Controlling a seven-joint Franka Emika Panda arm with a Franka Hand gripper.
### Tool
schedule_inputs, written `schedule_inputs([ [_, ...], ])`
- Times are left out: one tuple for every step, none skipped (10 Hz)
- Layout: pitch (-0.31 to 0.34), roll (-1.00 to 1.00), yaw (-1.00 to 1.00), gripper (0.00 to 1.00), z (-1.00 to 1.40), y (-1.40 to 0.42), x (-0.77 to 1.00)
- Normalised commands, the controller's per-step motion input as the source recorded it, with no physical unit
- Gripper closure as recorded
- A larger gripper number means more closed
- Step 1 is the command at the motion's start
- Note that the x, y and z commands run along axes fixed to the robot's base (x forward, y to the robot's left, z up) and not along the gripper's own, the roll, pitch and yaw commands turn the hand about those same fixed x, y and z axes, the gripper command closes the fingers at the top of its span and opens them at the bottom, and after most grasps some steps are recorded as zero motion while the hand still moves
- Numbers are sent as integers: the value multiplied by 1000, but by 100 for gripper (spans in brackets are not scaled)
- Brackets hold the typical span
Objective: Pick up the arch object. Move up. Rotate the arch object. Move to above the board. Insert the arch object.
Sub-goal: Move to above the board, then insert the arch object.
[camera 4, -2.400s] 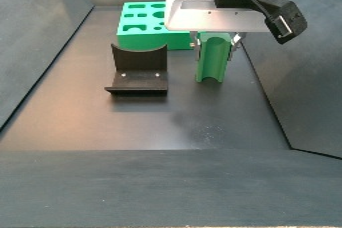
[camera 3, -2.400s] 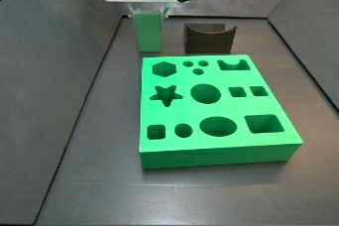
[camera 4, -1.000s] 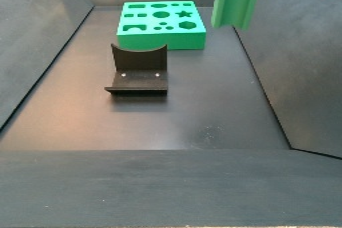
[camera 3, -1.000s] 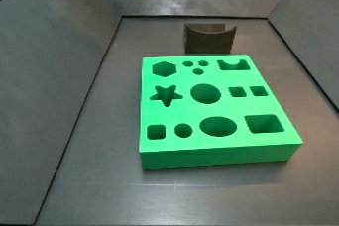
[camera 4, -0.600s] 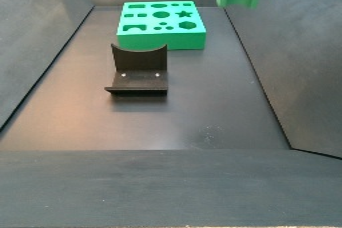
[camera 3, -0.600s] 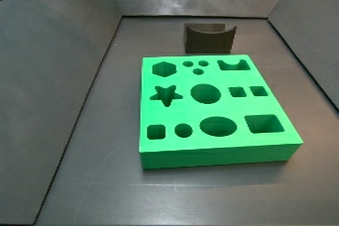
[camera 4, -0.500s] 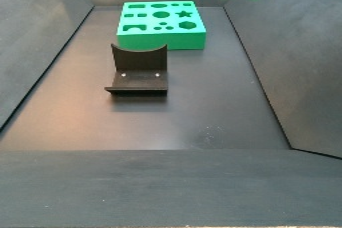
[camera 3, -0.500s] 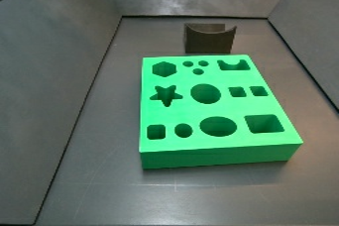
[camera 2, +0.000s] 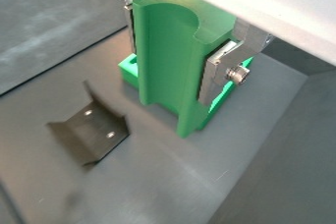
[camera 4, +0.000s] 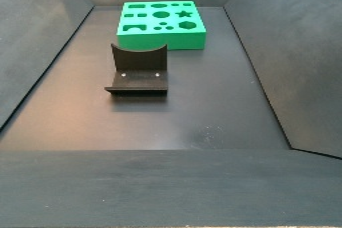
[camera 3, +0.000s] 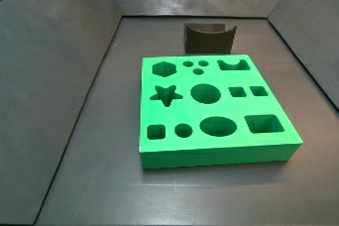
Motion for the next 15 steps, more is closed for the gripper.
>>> schedule_inputs([
  [286, 90, -15, 100, 122, -1000, 278],
  [224, 63, -3, 100, 123, -1000, 284],
  [164, 35, 9, 100, 128, -1000, 289],
  [132, 13, 12, 100, 128, -1000, 297],
  [117, 8, 7, 100, 130, -1000, 307],
  [123, 7, 13, 100, 135, -1000, 316],
  [122, 7, 4, 100, 139, -1000, 327],
  [129, 19, 13, 100, 137, -1000, 358],
  [133, 31, 13, 100, 142, -1000, 385],
  [141, 65, 11, 100, 78, -548, 272],
  [139, 78, 11, 100, 58, -406, 223],
  [122, 91, 11, 100, 44, -220, 147],
  [-147, 19, 237, 100, -454, 200, 617],
  [-120, 0, 86, 100, -409, 206, 866],
  [-81, 0, 0, 100, -383, 209, 1000],
])
